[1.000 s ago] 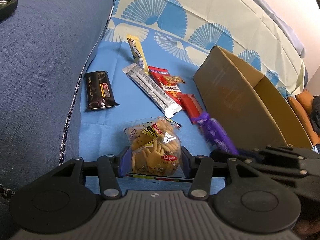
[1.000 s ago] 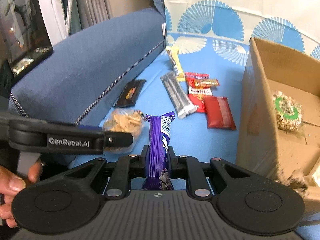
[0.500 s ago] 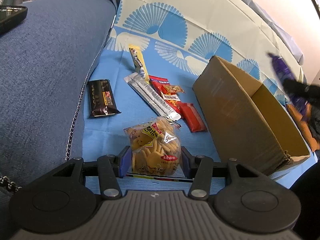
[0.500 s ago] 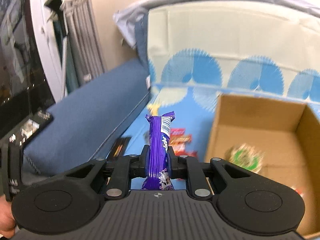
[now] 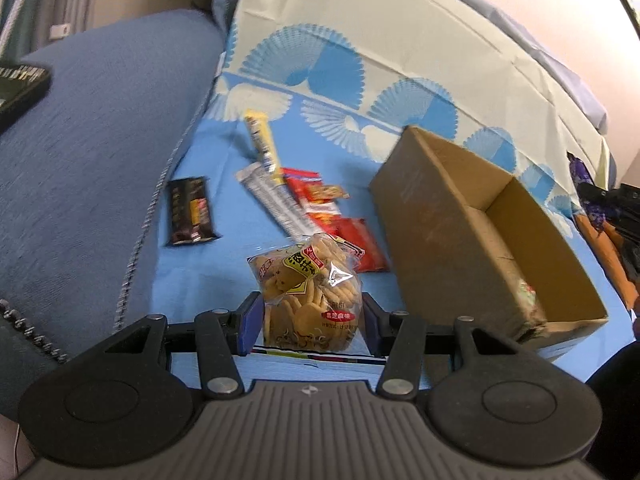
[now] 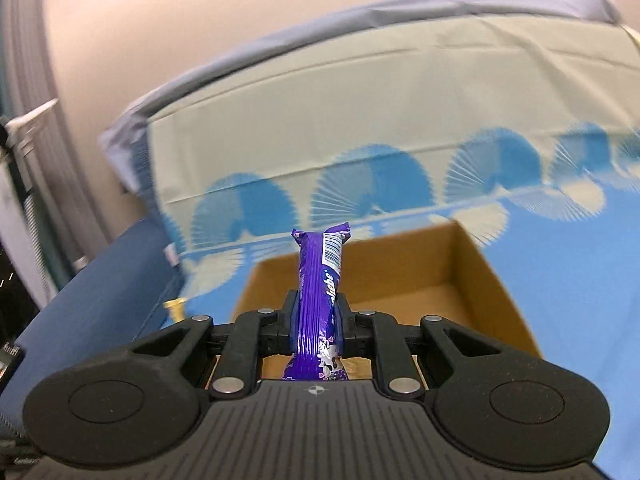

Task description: Organize snacks

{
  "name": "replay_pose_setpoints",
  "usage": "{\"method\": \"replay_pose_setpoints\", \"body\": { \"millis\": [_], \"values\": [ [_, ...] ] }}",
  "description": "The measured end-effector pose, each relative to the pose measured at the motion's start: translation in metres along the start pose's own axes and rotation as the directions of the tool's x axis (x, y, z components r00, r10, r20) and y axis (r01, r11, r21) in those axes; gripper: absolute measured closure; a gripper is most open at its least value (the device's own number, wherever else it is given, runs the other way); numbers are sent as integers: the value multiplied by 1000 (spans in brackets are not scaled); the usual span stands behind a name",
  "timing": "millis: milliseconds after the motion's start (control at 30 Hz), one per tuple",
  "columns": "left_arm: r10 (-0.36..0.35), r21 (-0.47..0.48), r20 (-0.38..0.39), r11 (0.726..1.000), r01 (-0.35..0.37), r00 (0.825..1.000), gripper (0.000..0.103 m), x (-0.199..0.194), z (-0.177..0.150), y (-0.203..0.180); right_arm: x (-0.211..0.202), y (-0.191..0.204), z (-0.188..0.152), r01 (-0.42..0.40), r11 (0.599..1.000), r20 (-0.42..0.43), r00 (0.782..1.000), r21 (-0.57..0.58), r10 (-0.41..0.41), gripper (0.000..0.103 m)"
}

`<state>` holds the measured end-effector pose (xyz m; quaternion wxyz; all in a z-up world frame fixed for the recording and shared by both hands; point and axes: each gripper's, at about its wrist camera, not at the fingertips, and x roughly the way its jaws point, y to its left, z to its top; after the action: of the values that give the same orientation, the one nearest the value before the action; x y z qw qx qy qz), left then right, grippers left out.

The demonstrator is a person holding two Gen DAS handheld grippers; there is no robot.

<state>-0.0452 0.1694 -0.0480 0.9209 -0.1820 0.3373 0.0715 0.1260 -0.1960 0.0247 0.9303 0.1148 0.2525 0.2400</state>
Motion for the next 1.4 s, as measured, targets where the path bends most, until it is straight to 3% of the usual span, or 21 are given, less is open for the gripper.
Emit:
{"method": "replay_pose_setpoints", "body": {
  "millis": [267,867,1400],
  "values": [
    [-48,56,39,997,46,998,47,-2,29,-60,-11,-25,-2,4,999,56,998,44,-6,86],
    [-192,160,63,971,180,979,47,30,98,-219,-12,-46,2,43,996,74,996,83,-50,86],
    [-182,174,54,970,171,982,47,78,133,-281,-10,-48,3,82,994,65,994,69,-86,86]
  ]
}}
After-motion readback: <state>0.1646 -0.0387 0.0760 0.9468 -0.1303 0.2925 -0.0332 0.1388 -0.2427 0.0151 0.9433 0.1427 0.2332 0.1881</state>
